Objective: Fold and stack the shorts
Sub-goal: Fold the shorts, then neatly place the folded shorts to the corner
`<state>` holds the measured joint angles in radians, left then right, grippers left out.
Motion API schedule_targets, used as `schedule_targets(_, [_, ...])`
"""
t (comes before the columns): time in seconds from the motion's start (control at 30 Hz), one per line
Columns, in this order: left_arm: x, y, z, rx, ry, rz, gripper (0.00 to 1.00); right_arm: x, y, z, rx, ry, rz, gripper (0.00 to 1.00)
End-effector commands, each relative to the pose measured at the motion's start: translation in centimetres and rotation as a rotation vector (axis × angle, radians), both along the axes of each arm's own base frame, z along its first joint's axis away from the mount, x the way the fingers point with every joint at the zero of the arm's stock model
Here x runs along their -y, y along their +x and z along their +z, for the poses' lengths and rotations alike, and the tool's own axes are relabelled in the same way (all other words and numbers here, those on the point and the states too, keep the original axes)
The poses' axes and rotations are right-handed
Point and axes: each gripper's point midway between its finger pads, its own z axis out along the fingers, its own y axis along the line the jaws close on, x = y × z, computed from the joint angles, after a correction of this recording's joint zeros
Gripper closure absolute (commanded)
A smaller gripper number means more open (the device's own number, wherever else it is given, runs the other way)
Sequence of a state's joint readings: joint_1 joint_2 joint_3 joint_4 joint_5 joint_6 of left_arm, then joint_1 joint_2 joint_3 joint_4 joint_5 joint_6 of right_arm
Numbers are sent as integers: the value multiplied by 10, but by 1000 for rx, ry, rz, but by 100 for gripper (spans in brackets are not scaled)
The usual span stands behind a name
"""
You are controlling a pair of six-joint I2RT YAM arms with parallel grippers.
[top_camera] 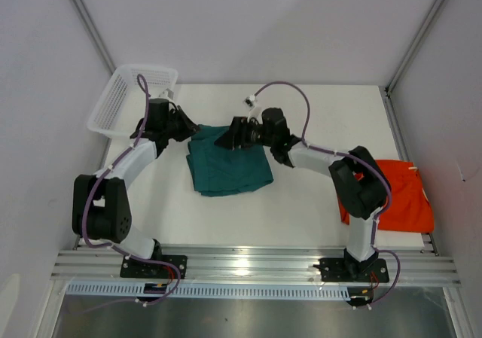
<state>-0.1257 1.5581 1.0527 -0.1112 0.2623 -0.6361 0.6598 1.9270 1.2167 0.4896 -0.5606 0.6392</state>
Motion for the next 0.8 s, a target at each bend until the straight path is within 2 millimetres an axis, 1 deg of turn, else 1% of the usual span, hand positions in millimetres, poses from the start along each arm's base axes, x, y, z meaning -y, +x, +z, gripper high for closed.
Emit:
schedule_targets(0.0, [-5,-13,36,82,49,7,92,47,44,-16,-16,-240,-146,23])
schedule_targets(0.07, [-5,-22,38,86,54,3,91,60,66,-14,-2,-277,-198,21])
schedule_targets(0.1, [-6,-29,40,92,54,3,91,77,79,-15,-13,-288,-232,21])
schedule_targets(0.13, [-5,-32,41,95,55,-1,90,85,88,-17,-19,-287,-251,21])
schedule_targets(0.17, [-5,-35,43,101,54,0,90,101,101,-17,-26,-285,-286,18])
schedule_targets(0.2, [-5,-41,42,102,53,-1,90,108,107,-20,-36,-286,-296,18])
schedule_targets(0.23, [-5,-44,41,101,51,0,90,113,116,-29,-50,-296,-307,18])
schedule_targets(0.27, [-4,-46,44,107,49,-2,90,118,120,-32,-71,-311,-306,18])
schedule_targets(0.3, [-5,-52,42,108,50,2,90,126,128,-36,-69,-320,-315,18])
schedule_targets(0.33, [-4,-55,43,111,45,3,90,129,131,-42,-76,-329,-312,17])
schedule_targets(0.37, [-3,-57,44,115,41,2,90,126,138,-47,-81,-332,-294,16])
schedule_targets(0.4, [-3,-66,39,109,40,6,90,128,143,-52,-78,-346,-282,16])
schedule_targets(0.43, [1,-70,41,121,31,2,90,127,144,-61,-96,-361,-264,16])
schedule_targets(0.47, [2,-74,43,126,26,6,90,124,145,-76,-114,-371,-239,15])
schedule_targets(0.5, [4,-85,38,125,24,13,90,121,153,-70,-88,-367,-229,15])
schedule_targets(0.57, [6,-92,41,146,13,20,89,119,158,-79,-100,-373,-215,14])
schedule_targets(0.6, [5,-101,29,123,13,24,89,115,162,-84,-103,-366,-197,13])
schedule_targets(0.63, [7,-106,30,128,-2,24,87,114,164,-87,-108,-361,-189,13])
schedule_targets(0.67, [8,-110,37,158,-14,20,87,112,165,-89,-116,-353,-184,13])
schedule_targets(0.7, [7,-116,29,141,-11,19,86,111,167,-101,-137,-353,-175,13])
schedule_targets(0.73, [7,-120,29,143,-11,16,86,109,170,-98,-135,-335,-167,13])
schedule_targets(0.77, [6,-124,30,147,-9,18,85,108,171,-103,-152,-331,-167,15])
